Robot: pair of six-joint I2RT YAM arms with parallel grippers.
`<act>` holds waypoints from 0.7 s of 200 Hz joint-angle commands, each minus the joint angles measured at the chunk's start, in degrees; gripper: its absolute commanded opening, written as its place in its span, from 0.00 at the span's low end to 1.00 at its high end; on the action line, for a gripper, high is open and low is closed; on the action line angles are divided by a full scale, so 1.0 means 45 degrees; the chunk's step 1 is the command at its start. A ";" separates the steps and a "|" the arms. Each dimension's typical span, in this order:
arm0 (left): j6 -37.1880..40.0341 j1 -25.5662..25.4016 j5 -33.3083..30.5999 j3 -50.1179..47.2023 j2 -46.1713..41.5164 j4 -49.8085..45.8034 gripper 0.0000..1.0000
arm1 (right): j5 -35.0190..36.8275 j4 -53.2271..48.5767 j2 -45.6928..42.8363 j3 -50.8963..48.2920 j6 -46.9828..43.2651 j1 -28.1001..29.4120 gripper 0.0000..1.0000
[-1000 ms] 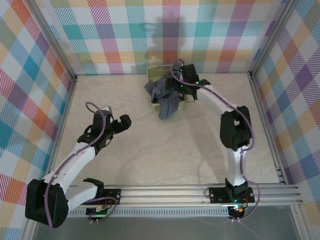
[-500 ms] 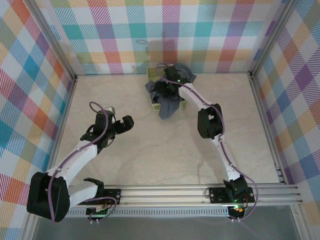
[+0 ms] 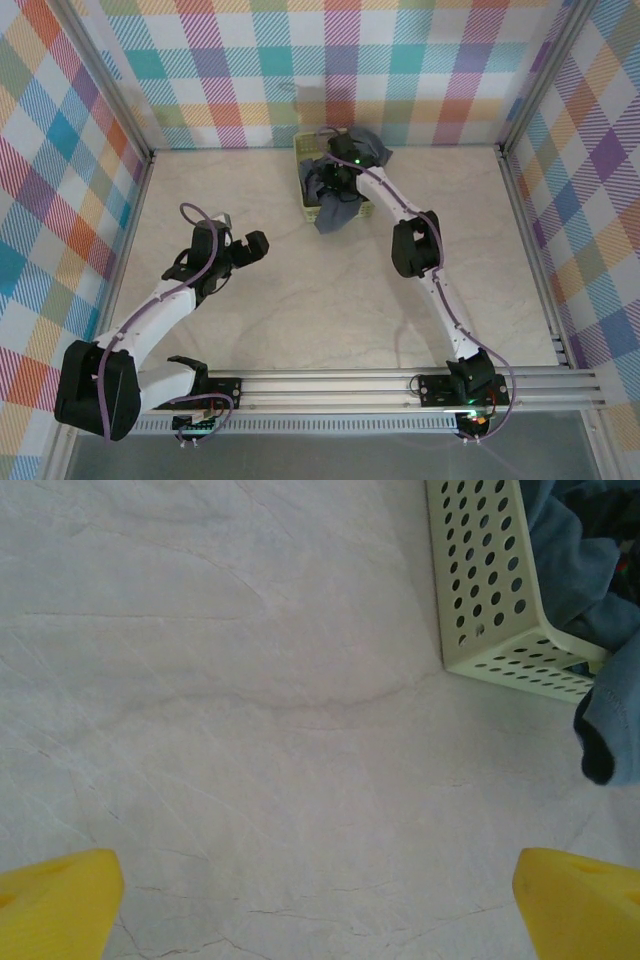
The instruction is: Fold the inside-out t-shirt
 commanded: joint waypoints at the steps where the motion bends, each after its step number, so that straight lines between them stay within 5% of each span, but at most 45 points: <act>1: -0.0164 -0.0102 -0.0034 0.0408 0.0137 -0.0310 1.00 | -0.0292 -0.0424 -0.0839 -0.1144 0.0463 -0.0066 0.14; 72: -0.0672 -0.0090 -0.0710 0.0889 0.0278 -0.1237 1.00 | -0.0875 0.0395 -0.1992 -0.2288 0.0418 0.0707 0.00; 140: -0.0789 -0.0054 -0.1077 0.1704 0.0762 -0.2119 1.00 | -0.0827 0.0732 -0.3763 -0.2409 0.0108 0.1676 0.00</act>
